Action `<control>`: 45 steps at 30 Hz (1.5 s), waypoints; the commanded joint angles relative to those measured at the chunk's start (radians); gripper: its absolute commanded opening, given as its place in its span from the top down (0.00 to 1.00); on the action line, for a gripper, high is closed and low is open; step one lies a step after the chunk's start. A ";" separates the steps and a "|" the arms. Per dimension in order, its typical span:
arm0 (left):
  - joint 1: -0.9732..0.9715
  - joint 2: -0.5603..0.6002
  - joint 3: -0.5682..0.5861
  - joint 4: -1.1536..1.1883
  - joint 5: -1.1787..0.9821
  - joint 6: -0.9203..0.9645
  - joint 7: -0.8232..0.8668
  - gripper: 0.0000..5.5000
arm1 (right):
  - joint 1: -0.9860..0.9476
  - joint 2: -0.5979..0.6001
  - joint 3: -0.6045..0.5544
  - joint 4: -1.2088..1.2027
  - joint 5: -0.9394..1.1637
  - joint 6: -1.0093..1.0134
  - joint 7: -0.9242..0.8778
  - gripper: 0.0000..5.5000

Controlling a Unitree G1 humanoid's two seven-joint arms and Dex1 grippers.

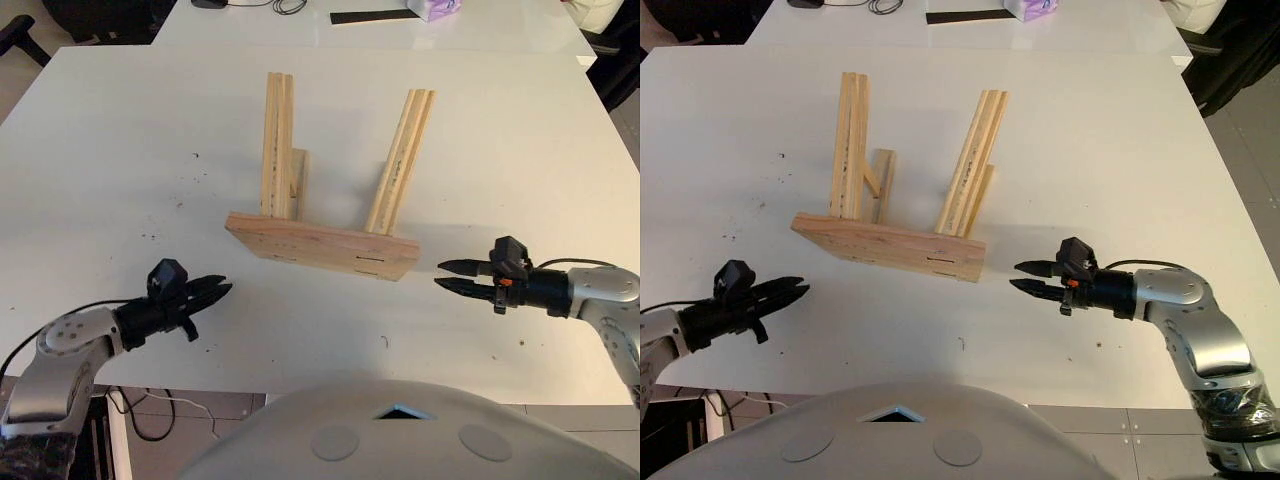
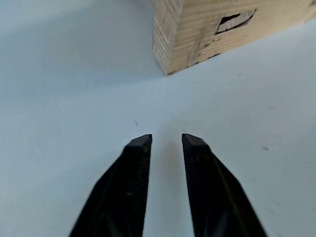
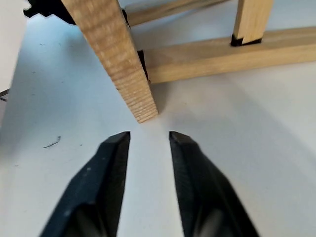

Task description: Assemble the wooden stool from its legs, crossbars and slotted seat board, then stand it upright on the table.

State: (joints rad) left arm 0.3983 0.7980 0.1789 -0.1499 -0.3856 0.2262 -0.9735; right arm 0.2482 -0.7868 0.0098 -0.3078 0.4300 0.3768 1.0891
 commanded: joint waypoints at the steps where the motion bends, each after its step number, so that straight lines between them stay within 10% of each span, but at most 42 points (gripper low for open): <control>1: -0.168 0.033 -0.091 0.116 0.117 -0.138 -0.063 0.66 | -0.025 0.027 0.050 -0.004 -0.035 -0.012 -0.029 0.58; 9: -0.368 0.039 -0.191 0.347 0.230 -0.437 -0.198 0.46 | -0.041 0.073 0.127 0.021 -0.094 -0.008 -0.089 0.42; 35: -0.453 -0.062 -0.290 0.316 0.175 -0.470 -0.290 0.46 | -0.292 0.154 0.288 0.264 -0.182 -0.110 0.011 0.42; 45: -0.457 -0.104 -0.302 0.298 0.179 -0.462 -0.242 0.66 | -0.329 0.161 0.276 0.353 -0.189 -0.175 0.052 0.68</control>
State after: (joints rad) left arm -0.0425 0.7139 -0.1067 0.1613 -0.2139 -0.2314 -1.2247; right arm -0.0817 -0.6308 0.2838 0.0418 0.2423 0.2067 1.1286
